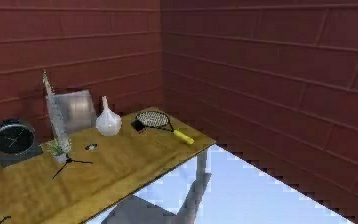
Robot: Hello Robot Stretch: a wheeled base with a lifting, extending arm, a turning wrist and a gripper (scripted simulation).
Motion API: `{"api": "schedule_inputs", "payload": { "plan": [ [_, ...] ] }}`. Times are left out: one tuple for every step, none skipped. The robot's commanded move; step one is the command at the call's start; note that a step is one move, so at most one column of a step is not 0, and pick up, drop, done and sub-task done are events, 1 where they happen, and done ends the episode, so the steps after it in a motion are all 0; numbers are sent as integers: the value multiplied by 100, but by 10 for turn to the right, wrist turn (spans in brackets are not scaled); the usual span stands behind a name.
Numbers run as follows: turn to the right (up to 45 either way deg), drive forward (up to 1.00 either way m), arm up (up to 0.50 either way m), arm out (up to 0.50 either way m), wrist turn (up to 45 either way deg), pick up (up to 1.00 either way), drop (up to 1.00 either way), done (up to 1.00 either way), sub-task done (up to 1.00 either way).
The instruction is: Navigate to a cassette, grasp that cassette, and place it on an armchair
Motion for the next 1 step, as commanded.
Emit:
{"api": "schedule_inputs", "payload": {
  "plan": [
    [0, 10, 0, 0, 0, 0, 0, 0, 0]
  ]
}}
